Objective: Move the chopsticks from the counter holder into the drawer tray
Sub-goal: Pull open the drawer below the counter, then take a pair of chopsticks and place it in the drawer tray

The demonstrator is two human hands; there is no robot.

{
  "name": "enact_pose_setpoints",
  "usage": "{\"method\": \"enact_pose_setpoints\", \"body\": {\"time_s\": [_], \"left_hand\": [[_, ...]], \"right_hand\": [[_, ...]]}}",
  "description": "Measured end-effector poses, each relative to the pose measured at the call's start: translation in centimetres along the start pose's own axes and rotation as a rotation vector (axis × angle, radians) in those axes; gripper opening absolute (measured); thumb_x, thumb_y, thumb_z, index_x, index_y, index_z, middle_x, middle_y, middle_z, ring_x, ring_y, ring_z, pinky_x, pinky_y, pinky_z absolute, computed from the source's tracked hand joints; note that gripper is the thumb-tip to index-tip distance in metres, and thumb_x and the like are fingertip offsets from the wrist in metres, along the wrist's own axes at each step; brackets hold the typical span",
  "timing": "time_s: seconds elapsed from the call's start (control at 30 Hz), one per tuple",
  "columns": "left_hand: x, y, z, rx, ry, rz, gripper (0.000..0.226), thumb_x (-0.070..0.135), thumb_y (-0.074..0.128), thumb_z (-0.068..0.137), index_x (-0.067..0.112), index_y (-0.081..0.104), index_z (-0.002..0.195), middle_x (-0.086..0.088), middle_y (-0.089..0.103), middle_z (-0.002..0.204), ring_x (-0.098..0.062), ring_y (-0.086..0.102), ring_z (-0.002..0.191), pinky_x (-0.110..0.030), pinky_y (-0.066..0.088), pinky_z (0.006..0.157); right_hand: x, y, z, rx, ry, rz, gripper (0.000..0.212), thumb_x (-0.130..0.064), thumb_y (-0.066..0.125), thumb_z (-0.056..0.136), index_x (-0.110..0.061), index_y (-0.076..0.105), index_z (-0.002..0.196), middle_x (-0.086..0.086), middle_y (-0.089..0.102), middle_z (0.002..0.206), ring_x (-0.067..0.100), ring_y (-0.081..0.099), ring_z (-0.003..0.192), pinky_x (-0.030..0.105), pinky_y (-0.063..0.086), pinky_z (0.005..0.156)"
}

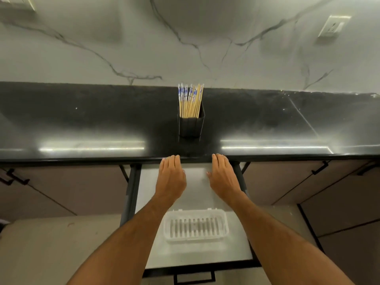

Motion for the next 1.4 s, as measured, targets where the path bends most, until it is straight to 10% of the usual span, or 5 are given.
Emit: {"method": "enact_pose_setpoints", "body": {"time_s": [0.43, 0.97, 1.23, 1.4], "left_hand": [[3.0, -7.4, 16.3, 0.148, 0.057, 0.082, 0.046, 0.028, 0.041, 0.098, 0.011, 0.041, 0.141, -0.006, 0.050, 0.139, -0.021, 0.044, 0.133, -0.042, 0.028, 0.122], [0.7, -3.6, 25.5, 0.134, 0.074, 0.075, 0.048, 0.041, 0.037, 0.101, 0.012, 0.046, 0.138, -0.007, 0.057, 0.135, -0.023, 0.051, 0.130, -0.042, 0.032, 0.121], [-1.4, -0.9, 28.8, 0.070, 0.053, 0.077, 0.054, 0.043, 0.055, 0.100, 0.016, 0.042, 0.145, -0.004, 0.053, 0.141, -0.018, 0.048, 0.132, -0.040, 0.031, 0.121], [-2.5, -0.2, 30.5, 0.075, 0.013, 0.028, 0.044, 0.036, 0.049, 0.103, 0.015, 0.045, 0.141, -0.003, 0.055, 0.136, -0.017, 0.051, 0.126, -0.037, 0.038, 0.114]], "right_hand": [[-0.9, -10.5, 16.5, 0.233, -0.139, 0.111, 0.059, -0.031, 0.061, 0.099, -0.008, 0.038, 0.149, 0.011, 0.047, 0.148, 0.025, 0.045, 0.138, 0.041, 0.041, 0.117], [-2.5, -6.1, 26.5, 0.152, -0.144, 0.240, 0.056, -0.039, 0.055, 0.104, -0.010, 0.039, 0.149, 0.010, 0.050, 0.143, 0.020, 0.051, 0.126, 0.034, 0.049, 0.107], [-3.7, -4.2, 29.9, 0.118, -0.058, 0.389, 0.039, -0.002, 0.047, 0.101, 0.009, 0.045, 0.138, 0.026, 0.049, 0.139, 0.038, 0.045, 0.132, 0.042, 0.033, 0.113], [-3.2, -3.8, 31.0, 0.171, 0.019, 0.549, 0.039, -0.021, 0.045, 0.108, -0.001, 0.050, 0.140, 0.018, 0.058, 0.133, 0.027, 0.057, 0.120, 0.043, 0.048, 0.110]]}}
Point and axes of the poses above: each hand's wrist, its own z-axis towards the middle knuckle, its own y-axis out of the palm, x = y × z, the point moved 9 cm from there along z, towards the middle knuckle
